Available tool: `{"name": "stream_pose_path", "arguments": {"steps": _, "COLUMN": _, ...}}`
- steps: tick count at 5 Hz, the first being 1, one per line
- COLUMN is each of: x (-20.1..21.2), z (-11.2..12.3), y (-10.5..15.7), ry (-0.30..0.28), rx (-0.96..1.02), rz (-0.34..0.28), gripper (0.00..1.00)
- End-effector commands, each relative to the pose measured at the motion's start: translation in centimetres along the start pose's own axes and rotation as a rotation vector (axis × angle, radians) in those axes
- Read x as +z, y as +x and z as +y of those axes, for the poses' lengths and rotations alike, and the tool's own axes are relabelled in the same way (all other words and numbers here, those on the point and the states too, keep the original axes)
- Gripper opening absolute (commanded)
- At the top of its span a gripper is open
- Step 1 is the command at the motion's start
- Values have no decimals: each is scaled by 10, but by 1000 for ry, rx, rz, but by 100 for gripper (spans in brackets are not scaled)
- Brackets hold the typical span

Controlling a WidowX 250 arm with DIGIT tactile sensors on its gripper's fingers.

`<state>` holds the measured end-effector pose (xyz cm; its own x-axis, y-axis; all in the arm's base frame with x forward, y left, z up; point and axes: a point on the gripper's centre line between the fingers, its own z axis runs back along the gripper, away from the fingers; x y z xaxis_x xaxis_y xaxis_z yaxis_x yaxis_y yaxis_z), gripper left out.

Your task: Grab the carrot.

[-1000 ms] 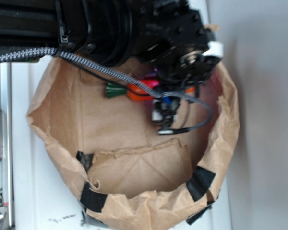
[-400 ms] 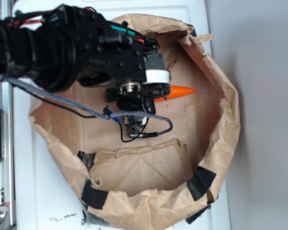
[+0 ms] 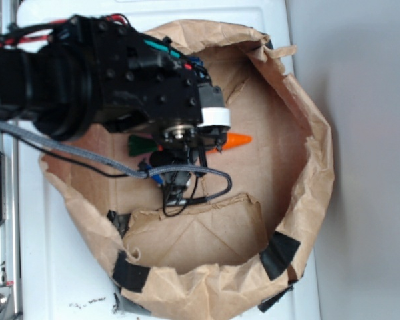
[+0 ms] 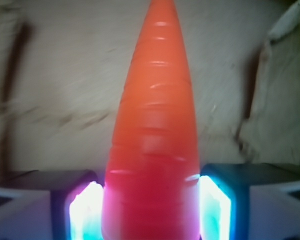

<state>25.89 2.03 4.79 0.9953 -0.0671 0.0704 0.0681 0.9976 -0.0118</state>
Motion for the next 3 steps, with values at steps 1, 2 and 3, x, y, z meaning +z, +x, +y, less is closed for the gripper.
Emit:
{"name": "stream_pose_path", "arguments": {"steps": 1, "x": 76, "z": -8, "y": 26, "ry": -71, "rx": 8, "rz": -67, "gripper": 0}}
{"name": "stream_pose_path", "arguments": {"steps": 2, "x": 73, "z": -10, "y": 38, "ry": -57, "rx": 9, "rz": -73, "gripper": 0}}
{"name": "stream_pose_path", "arguments": {"steps": 3, "x": 76, "z": -10, "y": 40, "ry": -71, "rx": 28, "rz": -93, "gripper": 0}}
